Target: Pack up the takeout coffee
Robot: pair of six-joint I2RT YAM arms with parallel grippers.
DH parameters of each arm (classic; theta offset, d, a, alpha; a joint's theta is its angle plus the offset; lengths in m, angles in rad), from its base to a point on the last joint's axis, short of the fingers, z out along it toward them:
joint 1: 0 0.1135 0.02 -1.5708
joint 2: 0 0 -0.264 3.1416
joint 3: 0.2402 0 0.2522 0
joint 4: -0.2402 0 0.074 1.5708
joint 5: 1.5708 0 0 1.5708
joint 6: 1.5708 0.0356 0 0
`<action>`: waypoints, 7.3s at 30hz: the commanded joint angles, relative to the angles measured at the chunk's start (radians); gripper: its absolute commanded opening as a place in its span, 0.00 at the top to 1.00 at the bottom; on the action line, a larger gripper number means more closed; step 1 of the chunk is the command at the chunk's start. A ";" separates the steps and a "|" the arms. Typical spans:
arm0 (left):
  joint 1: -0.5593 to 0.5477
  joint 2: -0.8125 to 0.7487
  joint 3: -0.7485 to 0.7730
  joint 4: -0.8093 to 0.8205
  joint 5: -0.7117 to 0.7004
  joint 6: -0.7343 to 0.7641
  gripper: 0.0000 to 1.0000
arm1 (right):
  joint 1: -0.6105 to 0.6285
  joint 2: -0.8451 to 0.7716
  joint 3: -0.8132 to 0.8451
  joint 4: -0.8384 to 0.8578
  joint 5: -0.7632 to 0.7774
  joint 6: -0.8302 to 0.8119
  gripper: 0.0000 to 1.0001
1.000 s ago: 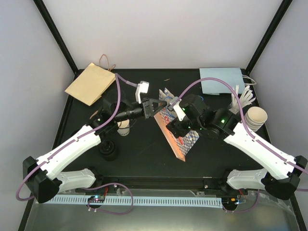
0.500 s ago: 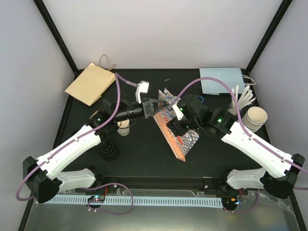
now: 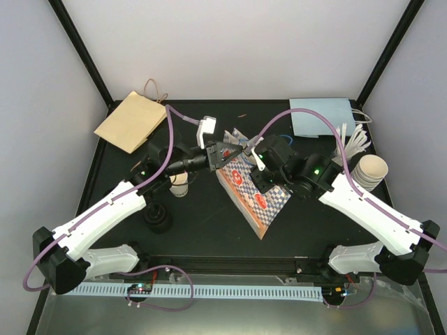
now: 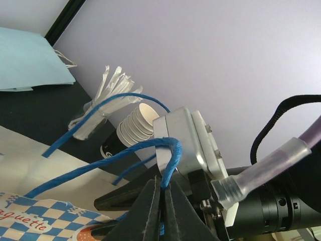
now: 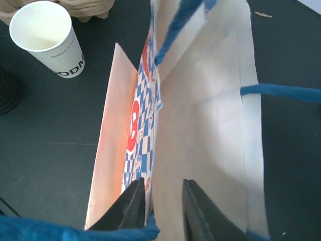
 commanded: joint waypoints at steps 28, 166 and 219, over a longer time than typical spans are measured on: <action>0.006 -0.235 -0.263 -0.197 -0.226 0.113 0.05 | -0.008 -0.051 0.001 0.161 0.251 0.049 0.99; 0.081 0.303 -0.236 0.188 0.037 -0.072 0.82 | -0.015 -0.141 -0.085 0.192 0.266 0.085 0.99; 0.236 0.296 -0.425 0.208 0.240 0.170 0.98 | -0.594 -0.229 0.015 0.127 -0.335 0.106 0.99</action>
